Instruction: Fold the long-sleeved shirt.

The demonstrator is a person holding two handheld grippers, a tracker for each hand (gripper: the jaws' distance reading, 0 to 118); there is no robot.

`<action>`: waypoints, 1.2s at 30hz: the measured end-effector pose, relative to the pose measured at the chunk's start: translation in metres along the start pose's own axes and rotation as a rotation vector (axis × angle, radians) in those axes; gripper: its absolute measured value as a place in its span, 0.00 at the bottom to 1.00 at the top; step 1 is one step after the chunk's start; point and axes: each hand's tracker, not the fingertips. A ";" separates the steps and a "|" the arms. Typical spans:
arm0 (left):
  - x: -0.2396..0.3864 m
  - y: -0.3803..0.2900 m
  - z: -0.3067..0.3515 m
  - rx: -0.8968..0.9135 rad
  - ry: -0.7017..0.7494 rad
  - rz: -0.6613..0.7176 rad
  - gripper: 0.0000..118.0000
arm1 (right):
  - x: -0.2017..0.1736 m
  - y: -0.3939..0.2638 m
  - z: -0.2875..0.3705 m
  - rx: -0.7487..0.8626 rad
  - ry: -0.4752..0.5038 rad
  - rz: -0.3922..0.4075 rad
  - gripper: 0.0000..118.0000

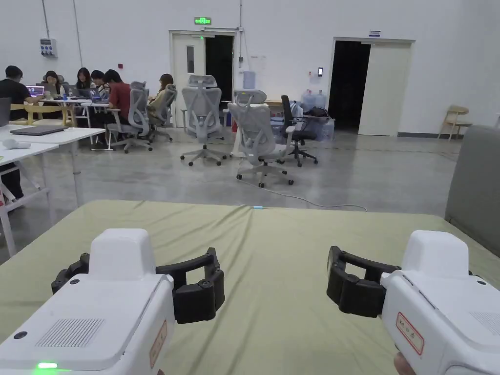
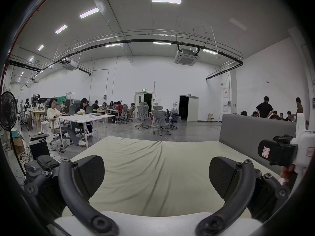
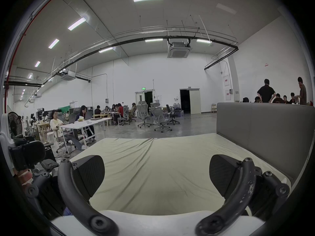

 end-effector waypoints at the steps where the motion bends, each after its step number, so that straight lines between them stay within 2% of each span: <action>1: 0.000 0.000 0.000 -0.002 -0.003 0.003 1.00 | 0.003 0.000 0.000 -0.001 0.001 -0.002 1.00; 16: 0.003 -0.001 -0.003 -0.007 -0.009 -0.003 1.00 | 0.001 -0.001 0.000 0.004 -0.031 0.021 1.00; 25: 0.001 -0.001 -0.002 -0.007 -0.002 0.001 1.00 | 0.004 -0.002 0.001 0.010 -0.045 0.006 1.00; 31: -0.001 0.000 0.000 0.035 0.004 0.018 1.00 | 0.003 0.000 0.003 0.026 -0.014 -0.024 1.00; 36: 0.001 0.000 -0.002 0.032 0.004 0.011 1.00 | -0.003 -0.001 0.002 0.037 -0.013 -0.002 1.00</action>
